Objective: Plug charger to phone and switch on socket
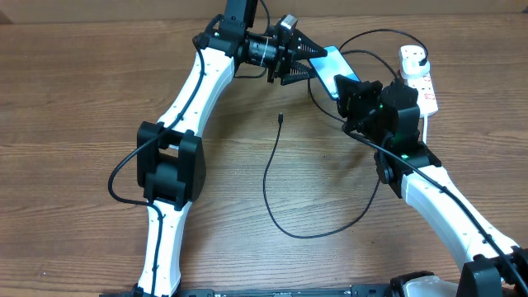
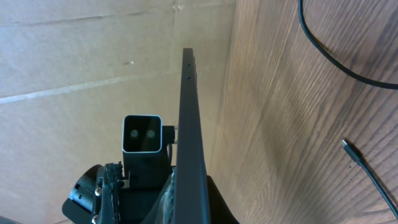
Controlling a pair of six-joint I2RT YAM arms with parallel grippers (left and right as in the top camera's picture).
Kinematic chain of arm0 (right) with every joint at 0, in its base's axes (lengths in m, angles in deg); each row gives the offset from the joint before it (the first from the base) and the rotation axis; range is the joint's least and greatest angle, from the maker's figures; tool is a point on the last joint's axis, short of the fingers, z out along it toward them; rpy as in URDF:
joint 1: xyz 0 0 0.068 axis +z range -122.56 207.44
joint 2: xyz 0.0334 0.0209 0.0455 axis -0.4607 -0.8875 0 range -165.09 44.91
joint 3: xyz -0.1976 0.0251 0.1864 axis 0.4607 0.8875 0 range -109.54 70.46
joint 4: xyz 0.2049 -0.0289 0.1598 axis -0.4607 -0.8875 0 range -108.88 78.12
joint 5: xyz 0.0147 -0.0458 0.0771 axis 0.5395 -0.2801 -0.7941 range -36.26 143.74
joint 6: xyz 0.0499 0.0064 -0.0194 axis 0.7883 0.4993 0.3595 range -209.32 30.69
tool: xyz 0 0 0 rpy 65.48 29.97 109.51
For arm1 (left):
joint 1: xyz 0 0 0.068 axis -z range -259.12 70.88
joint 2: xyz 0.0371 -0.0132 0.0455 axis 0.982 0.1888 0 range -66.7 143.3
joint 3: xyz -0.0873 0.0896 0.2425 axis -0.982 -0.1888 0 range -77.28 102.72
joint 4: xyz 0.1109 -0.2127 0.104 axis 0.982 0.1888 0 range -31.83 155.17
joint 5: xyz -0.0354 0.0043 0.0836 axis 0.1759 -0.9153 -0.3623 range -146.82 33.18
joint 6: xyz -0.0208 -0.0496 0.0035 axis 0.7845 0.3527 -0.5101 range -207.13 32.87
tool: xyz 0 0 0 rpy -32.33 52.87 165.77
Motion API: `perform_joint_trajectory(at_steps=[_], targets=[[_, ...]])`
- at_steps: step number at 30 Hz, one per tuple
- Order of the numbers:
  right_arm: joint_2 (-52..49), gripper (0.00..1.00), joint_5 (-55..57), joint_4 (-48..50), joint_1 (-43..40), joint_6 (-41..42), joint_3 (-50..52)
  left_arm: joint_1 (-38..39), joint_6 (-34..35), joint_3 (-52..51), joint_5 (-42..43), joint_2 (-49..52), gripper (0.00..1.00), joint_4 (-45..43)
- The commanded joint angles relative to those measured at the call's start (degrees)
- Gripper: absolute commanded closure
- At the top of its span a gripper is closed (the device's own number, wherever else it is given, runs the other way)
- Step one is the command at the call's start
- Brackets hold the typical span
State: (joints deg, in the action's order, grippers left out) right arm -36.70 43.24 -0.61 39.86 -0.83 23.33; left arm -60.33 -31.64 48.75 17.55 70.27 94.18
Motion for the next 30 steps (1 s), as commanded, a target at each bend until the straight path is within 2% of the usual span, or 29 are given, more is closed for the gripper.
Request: perform_joint_trajectory(at_steps=[1, 17, 26, 30], targets=[[0.4, 0.96, -1.2, 0.1, 0.7, -0.5, -0.2, 0.9, -1.3, 0.8, -1.9, -0.9, 0.45, 0.0], [0.4, 0.96, -1.8, -1.5, 1.5, -1.6, -0.2, 2.9, 1.1, 0.8, -8.2, -0.9, 0.48, 0.0], [0.4, 0.96, -2.8, 1.3, 1.5, -1.5, -0.2, 4.9, 1.1, 0.8, -13.2, -0.9, 0.48, 0.0], [0.4, 0.96, -3.4, 1.0, 1.5, -1.5, -0.2, 4.9, 1.1, 0.8, -13.6, -0.9, 0.52, -0.1]])
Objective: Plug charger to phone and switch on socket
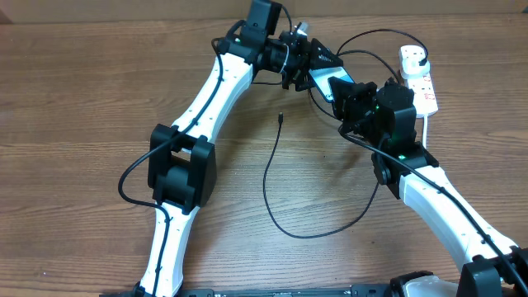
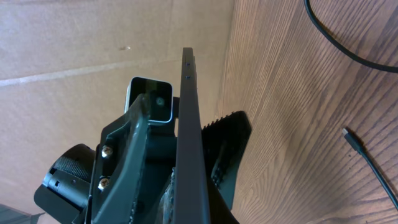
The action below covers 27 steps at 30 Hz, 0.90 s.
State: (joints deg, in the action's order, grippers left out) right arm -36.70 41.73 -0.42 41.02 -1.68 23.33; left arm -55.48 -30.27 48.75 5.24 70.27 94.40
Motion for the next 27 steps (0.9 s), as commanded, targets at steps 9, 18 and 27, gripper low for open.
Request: perform_joint_trajectory(at_steps=[9, 18, 27], targets=[[0.4, 0.96, -2.3, -1.6, 0.8, -0.7, -0.2, 0.1, 5.2, 0.8, -4.4, -0.9, 0.78, -0.7], [0.4, 0.96, -2.3, -3.3, 3.2, -1.2, -0.2, 0.1, 6.6, 0.8, -8.6, -0.9, 0.81, -1.2], [0.4, 0.96, -7.7, -4.4, 3.5, -1.8, -0.2, 0.1, 6.6, 0.8, -11.6, -0.9, 0.96, -2.0]])
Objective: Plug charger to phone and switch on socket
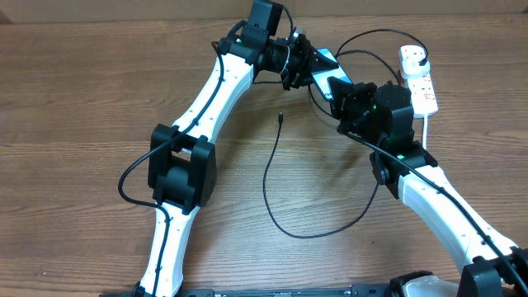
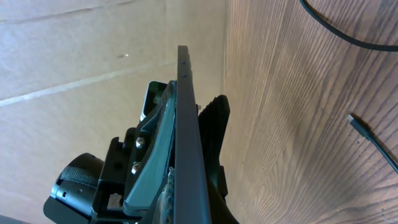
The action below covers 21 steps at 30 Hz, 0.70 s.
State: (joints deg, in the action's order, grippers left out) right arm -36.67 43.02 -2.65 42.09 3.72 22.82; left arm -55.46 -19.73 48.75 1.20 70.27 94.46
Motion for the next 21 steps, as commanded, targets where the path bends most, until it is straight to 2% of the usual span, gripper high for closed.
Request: perform_joint_trajectory(at_steps=[1, 21], targets=[[0.3, 0.96, -9.4, -2.2, 2.5, -7.2, 0.3, 0.0, -3.9, 0.8, -7.6, -0.9, 0.96, -2.3], [0.3, 0.96, -12.7, -0.8, 8.7, -3.0, 0.3, 0.1, -4.2, 0.8, -10.2, -0.9, 0.96, -2.7]])
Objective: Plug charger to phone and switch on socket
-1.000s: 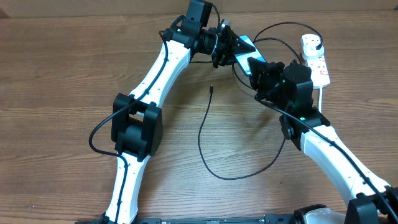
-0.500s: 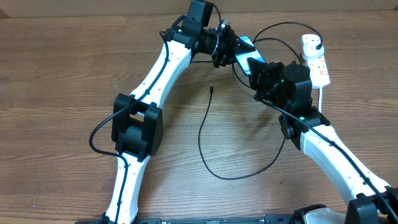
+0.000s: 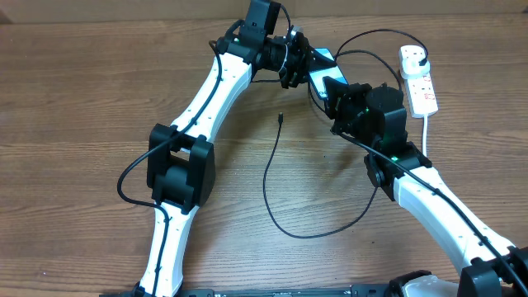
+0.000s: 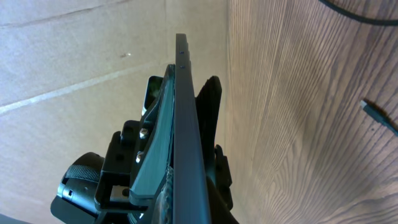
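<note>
The phone has a light blue screen and stands on its edge at the back of the table. My right gripper is shut on its near end. In the right wrist view the phone shows edge-on, rising from the right gripper. My left gripper comes in from the left, and its fingers press against both faces of the phone's far end. The black charger cable loops across the table, its plug tip lying free left of the phone; the plug tip also shows at the wrist view's right edge.
A white socket strip with red switches lies at the back right, the charger's plug in its far end. A cardboard wall stands behind the table's far edge.
The left gripper's fingers have drawn in tighter on the phone's two faces. The right gripper and the phone have shifted slightly left.
At first my right gripper held the phone on edge while the left gripper stood open just left of it. Then the left fingers straddled the phone's far end. They were closer at the last moment, and now both grippers hold the phone.
</note>
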Controlling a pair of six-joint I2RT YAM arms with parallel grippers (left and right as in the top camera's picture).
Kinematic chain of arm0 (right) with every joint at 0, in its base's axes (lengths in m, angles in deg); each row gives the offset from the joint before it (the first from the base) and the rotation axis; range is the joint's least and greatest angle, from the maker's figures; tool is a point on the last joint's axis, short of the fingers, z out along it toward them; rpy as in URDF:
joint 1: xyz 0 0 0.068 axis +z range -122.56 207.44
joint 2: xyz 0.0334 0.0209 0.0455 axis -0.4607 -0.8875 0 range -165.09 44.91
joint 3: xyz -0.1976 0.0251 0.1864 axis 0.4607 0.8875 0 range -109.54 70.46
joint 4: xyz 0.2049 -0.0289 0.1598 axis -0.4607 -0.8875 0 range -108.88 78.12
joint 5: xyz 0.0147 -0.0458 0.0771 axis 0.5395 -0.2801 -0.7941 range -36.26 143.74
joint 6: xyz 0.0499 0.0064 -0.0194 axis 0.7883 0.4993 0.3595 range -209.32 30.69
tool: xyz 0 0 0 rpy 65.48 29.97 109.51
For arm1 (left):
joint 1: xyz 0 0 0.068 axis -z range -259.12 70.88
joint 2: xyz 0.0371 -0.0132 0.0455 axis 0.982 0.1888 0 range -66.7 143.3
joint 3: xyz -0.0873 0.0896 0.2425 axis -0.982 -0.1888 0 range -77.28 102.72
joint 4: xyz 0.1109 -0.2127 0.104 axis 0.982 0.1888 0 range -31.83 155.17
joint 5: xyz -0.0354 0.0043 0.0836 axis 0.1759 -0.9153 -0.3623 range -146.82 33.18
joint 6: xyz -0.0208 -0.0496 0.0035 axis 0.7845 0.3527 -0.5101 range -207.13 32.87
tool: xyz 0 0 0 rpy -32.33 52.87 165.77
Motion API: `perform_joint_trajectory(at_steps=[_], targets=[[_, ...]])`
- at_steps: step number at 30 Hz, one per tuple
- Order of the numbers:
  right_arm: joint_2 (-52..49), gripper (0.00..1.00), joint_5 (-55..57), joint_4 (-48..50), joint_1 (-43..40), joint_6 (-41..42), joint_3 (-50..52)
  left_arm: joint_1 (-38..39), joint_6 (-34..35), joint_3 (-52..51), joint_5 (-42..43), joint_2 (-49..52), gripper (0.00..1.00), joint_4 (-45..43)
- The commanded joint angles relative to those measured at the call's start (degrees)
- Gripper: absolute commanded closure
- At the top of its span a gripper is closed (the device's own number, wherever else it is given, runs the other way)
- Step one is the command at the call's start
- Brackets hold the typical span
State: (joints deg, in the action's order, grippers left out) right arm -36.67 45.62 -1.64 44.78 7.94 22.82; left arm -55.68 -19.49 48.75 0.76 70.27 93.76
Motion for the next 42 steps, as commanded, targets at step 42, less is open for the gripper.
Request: perform_joint_trajectory(at_steps=[42], targets=[[0.3, 0.96, -12.5, -1.4, 2.4, -5.9, 0.3, -2.2, -5.7, 0.8, -4.1, -0.9, 0.89, -1.6]])
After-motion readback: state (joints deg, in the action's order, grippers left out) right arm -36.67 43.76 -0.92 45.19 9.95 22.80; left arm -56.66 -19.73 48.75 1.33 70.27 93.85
